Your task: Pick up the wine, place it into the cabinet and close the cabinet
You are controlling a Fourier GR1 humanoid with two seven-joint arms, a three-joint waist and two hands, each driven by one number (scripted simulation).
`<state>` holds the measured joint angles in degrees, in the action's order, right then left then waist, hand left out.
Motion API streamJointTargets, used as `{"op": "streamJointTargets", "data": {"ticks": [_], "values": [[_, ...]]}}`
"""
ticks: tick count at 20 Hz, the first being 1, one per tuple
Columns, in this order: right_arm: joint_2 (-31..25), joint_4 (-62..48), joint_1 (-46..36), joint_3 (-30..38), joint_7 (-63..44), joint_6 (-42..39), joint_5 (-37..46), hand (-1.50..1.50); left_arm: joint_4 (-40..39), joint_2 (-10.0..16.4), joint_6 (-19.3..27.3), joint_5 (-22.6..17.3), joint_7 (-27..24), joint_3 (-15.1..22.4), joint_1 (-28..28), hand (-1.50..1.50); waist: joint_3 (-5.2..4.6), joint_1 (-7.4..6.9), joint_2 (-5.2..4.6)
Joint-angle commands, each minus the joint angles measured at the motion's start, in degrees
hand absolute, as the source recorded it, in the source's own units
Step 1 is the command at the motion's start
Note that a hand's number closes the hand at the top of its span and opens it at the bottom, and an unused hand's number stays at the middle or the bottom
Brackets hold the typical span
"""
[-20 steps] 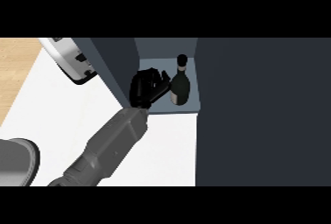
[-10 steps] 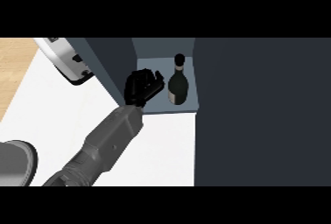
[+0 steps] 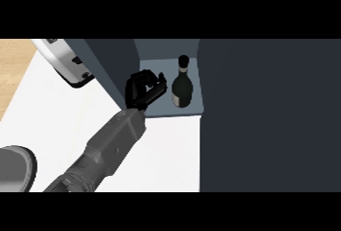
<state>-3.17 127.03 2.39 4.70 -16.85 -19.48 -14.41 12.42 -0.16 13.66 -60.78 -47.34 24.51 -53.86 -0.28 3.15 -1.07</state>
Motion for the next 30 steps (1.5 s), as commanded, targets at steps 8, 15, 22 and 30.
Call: {"op": "streamJointTargets", "data": {"ticks": [8,15,22,30], "values": [[-2.0,2.6,-0.8,3.3,-3.3,1.2,-3.0,-1.5,2.4,1.1,-2.3,2.8,-8.1,-0.4,3.3,-1.5,0.26,-2.48,0.98],[0.1,6.0,1.6,-2.2,-5.3,2.2,1.5,-1.5,11.5,1.6,2.6,4.3,-5.2,1.8,7.7,-1.5,0.26,-3.73,1.48],[-0.7,5.4,4.7,1.6,-2.8,0.3,-1.5,-1.5,35.4,6.4,7.7,9.2,2.9,9.1,19.0,-1.5,0.36,-5.05,2.0],[-1.1,2.6,0.5,2.4,-1.7,0.9,-1.1,-1.5,67.8,13.7,18.0,14.6,13.9,18.1,31.1,-1.5,0.36,-4.66,1.63]]}}
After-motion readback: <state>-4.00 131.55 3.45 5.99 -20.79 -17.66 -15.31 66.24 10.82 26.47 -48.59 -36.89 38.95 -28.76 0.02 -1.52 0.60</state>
